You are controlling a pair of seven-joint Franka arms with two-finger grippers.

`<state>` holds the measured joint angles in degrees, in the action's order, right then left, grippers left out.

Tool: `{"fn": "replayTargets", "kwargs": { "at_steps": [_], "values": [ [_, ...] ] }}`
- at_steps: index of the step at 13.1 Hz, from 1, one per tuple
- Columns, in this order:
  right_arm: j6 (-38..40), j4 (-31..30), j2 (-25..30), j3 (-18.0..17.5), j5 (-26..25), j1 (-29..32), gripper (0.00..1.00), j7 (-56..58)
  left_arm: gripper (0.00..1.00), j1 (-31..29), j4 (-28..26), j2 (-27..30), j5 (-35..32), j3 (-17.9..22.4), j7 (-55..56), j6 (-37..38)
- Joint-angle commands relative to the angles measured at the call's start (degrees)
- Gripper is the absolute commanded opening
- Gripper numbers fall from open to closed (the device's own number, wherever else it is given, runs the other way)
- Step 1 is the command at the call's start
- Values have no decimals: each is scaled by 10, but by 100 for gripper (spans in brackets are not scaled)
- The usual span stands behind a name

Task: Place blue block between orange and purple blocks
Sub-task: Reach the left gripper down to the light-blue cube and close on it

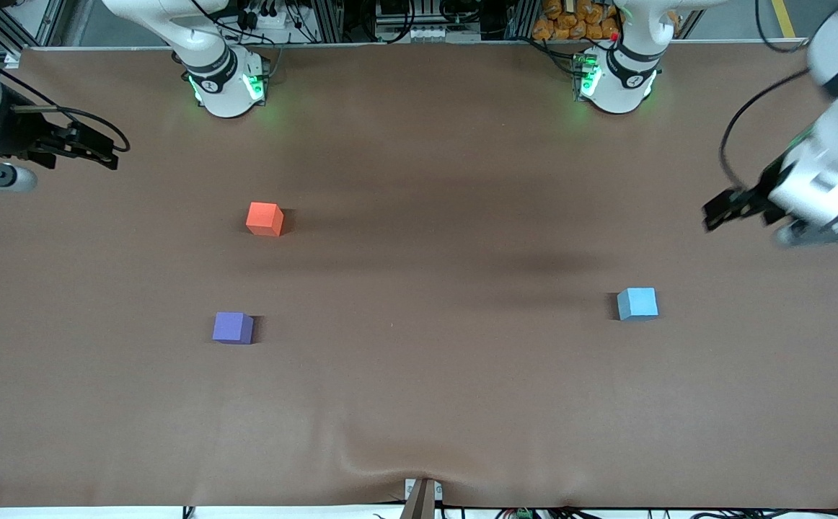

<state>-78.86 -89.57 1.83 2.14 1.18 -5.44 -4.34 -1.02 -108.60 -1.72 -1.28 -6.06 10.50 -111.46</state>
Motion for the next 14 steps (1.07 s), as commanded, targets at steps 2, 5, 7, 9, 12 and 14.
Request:
{"fn": "replayTargets", "kwargs": {
  "at_steps": [2, 5, 7, 9, 12, 14],
  "values": [
    [14, 1, 9, -2, -6, 6, 100, 18, 100, -5, -99, -64, -12, -4, -7, -178],
    [15, -1, 6, -3, -6, 6, 100, 17, 100, -3, -96, -144, -17, -3, -14, -259],
    [20, -3, 4, -4, -5, 3, 100, 17, 100, -3, -85, -187, -17, -3, -21, -295],
    [20, -7, 0, -6, 0, -4, 100, 16, 100, 2, -70, -213, -20, -2, -30, -296],
    [18, -25, -10, -6, 2, -19, 100, 15, 100, -5, -52, -242, -47, -3, -36, -296],
    [6, -49, -22, -6, 3, -20, 100, 15, 100, -4, -44, -255, -47, -3, -36, -296]
  ]
}}
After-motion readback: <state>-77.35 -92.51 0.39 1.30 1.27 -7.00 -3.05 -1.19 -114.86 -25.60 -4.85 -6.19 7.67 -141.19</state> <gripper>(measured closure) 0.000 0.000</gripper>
